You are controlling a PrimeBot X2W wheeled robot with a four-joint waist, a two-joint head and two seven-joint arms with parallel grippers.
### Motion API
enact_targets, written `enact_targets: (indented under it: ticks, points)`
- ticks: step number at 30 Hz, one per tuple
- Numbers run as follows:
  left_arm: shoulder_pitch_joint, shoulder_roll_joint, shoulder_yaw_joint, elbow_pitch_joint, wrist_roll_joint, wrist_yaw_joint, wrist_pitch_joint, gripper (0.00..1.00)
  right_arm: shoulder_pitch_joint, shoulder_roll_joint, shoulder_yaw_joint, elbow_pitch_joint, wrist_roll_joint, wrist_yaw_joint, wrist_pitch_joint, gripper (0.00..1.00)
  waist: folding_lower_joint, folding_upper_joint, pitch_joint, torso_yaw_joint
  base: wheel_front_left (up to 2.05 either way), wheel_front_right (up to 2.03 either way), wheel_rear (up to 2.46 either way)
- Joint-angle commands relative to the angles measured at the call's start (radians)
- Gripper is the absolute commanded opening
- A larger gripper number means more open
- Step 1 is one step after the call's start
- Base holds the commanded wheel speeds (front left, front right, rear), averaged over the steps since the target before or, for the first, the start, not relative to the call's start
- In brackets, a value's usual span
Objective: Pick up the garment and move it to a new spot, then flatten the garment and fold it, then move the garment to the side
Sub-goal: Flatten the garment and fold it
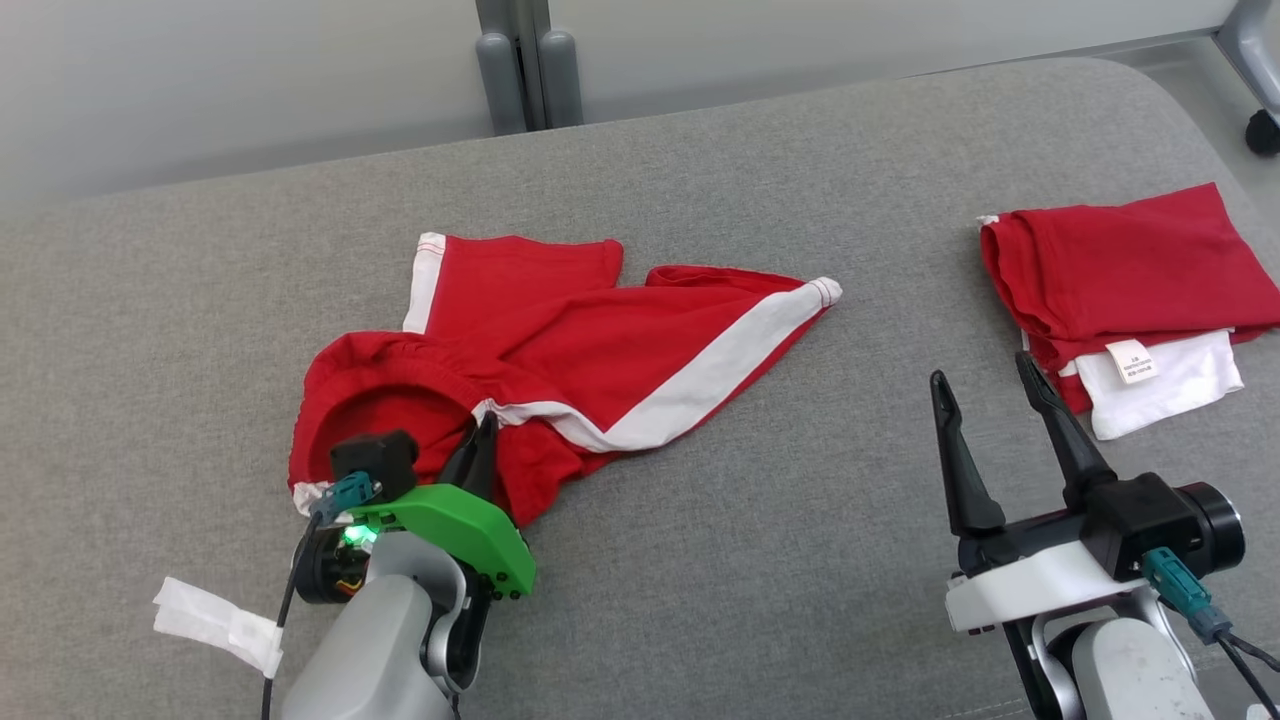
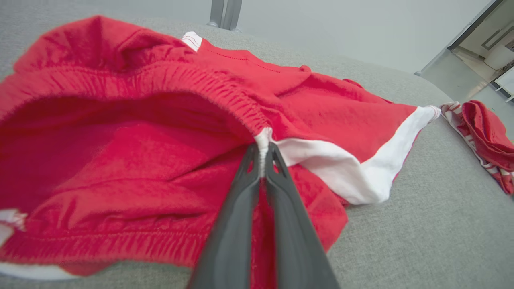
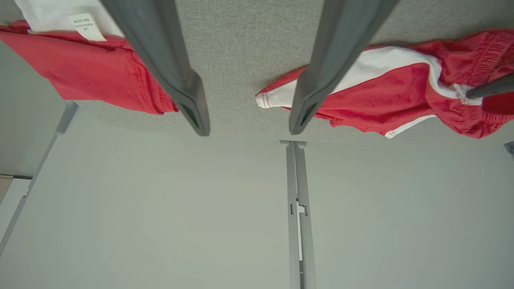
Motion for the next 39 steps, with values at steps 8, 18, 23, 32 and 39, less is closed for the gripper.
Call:
enact_targets:
  ticks: [8, 18, 23, 32, 39]
  points:
    - [0.030, 0.014, -0.079, -0.098, 0.076, -0.003, -0.044, 0.00, -0.065, -0.021, 0.009, 0.170, 0.023, -0.002, 0.001, 1.00, 0.0000, 0.0000, -0.021, 0.086, 0.00, 0.00, 0.00]
    - [0.087, 0.021, -0.185, -0.264, 0.136, 0.003, -0.001, 0.00, -0.301, -0.127, 0.004, 0.504, 0.015, -0.002, 0.078, 1.00, 0.0000, 0.0000, -0.007, 0.220, 0.00, 0.00, 0.00]
    - [0.110, 0.022, -0.217, -0.315, 0.161, 0.018, 0.004, 0.00, -0.391, -0.188, 0.043, 0.646, 0.029, -0.002, 0.102, 1.00, 0.0000, 0.0000, 0.009, 0.277, 0.00, 0.00, 0.00]
    - [0.128, 0.024, -0.236, -0.345, 0.160, 0.030, 0.009, 0.00, -0.487, -0.249, 0.135, 0.813, 0.104, -0.002, 0.136, 1.00, 0.0000, 0.0000, 0.037, 0.326, 0.00, 0.00, 0.00]
    - [0.126, 0.026, -0.233, -0.346, 0.149, 0.037, 0.004, 0.00, -0.494, -0.262, 0.223, 0.864, 0.174, -0.002, 0.121, 1.00, 0.0000, 0.0000, 0.039, 0.328, 0.00, 0.00, 0.00]
